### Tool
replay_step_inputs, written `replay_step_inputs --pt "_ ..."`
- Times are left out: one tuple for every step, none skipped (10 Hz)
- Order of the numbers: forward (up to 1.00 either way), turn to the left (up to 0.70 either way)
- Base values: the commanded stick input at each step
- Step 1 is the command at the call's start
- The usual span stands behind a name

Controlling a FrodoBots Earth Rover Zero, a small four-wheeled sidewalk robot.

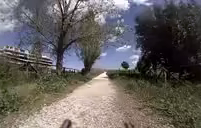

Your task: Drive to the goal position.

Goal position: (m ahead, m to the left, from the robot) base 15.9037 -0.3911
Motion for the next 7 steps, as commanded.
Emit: replay_step_inputs --pt "0.85 0.00" --pt "0.85 -0.04" --pt "0.85 -0.15" --pt "0.85 -0.27" --pt "0.85 -0.01" --pt "0.85 0.00" --pt "0.85 0.00"
